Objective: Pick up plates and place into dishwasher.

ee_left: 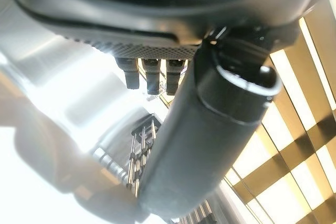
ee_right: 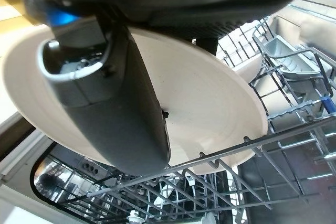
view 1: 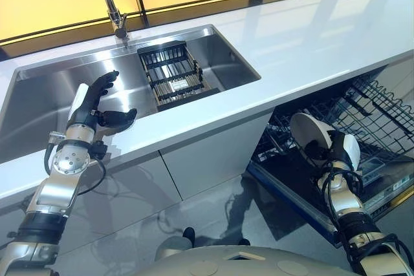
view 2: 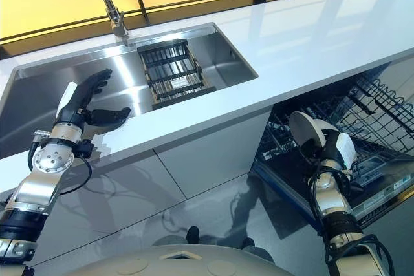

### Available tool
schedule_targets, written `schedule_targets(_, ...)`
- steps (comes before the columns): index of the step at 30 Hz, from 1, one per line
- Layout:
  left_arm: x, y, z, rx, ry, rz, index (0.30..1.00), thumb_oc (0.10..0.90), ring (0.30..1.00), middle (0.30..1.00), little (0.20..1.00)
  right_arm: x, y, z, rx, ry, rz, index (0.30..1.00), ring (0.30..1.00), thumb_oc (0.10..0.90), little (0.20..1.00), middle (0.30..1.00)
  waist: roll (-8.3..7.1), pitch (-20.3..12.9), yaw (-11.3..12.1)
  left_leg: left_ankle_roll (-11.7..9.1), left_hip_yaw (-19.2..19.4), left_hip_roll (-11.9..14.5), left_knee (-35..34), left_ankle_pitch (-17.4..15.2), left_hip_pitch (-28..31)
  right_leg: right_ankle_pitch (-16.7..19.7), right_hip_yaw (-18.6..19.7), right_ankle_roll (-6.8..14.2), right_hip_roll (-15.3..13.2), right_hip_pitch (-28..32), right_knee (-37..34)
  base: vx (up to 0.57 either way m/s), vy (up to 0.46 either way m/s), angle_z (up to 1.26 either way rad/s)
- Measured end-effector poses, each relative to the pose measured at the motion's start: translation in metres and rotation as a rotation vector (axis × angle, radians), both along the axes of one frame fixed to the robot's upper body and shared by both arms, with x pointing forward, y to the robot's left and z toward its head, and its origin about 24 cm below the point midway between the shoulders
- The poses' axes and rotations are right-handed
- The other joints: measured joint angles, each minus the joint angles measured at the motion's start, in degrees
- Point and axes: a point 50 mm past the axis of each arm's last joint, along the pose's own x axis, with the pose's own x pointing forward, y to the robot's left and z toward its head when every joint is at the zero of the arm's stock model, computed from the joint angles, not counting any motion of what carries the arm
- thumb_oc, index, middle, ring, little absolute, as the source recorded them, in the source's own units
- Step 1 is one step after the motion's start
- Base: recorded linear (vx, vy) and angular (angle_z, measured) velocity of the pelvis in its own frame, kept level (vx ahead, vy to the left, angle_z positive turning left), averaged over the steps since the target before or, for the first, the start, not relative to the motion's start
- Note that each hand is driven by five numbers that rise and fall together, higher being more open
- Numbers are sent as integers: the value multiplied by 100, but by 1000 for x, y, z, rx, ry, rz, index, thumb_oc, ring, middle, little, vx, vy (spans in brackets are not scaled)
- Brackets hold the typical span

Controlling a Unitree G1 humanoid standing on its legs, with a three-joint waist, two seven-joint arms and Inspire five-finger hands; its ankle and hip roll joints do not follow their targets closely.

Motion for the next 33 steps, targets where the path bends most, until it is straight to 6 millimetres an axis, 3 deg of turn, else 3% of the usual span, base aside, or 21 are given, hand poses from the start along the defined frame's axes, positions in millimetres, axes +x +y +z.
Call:
schedule_targets(1, 1, -1, 0, 0, 2, -9, 900, 800, 900, 900, 900, 0, -1, 0, 3, 6, -7, 300, 300, 100, 200, 300, 0, 0, -4, -2, -10, 0, 0, 9, 1, -6, -28, -7, -2, 18, 0, 5, 5, 15)
schedule_targets(2, 1, -2, 0, 0, 5, -14, 900, 800, 900, 900, 900, 1, -1, -1, 4, 12, -12, 361, 361, 171, 271, 361, 1, 1, -9, -4, -10, 2, 0, 13, 6, -12, -46, -13, -2, 33, 0, 5, 6, 11)
schedule_targets(3, 1, -2, 0, 0, 6, -14, 900, 800, 900, 900, 900, 1, -1, -1, 6, 13, -15, 771, 771, 649, 749, 771, 4, 1, -6, -8, -9, 6, -1, 15, 5, -14, -53, -13, 0, 36, 0, 6, 7, 8)
schedule_targets(4, 1, -2, 0, 0, 6, -14, 900, 800, 900, 900, 900, 1, -1, -1, 14, 10, -21, 900, 900, 800, 900, 900, 6, 2, -5, -12, -9, 9, -1, 17, 0, -15, -62, -14, 2, 38, 0, 1, 9, 4)
schedule_targets(15, 1, -3, -2, -6, 13, -20, 900, 800, 900, 900, 900, 3, 22, -10, 112, 14, 13, 900, 900, 800, 900, 900, 116, 61, -35, 2, -5, 1, -2, 31, -2, -14, -62, -14, -9, 40, 0, -1, 1, 0)
schedule_targets(28, 1, -6, -6, -32, 20, -24, 900, 800, 900, 900, 900, 1, 28, -4, 117, -25, 37, 900, 900, 800, 900, 900, 160, 51, -92, 3, 223, 26, -3, 34, 6, -18, 11, -7, -16, 42, 0, -7, -2, 0)
schedule_targets(33, 1, -7, -7, -33, 20, -23, 900, 800, 900, 900, 900, -2, 32, 7, 75, -102, 54, 900, 900, 800, 900, 900, 159, 51, -163, 11, 291, 23, -3, 38, 15, -22, 149, 0, -21, 35, -1, -14, -6, -2)
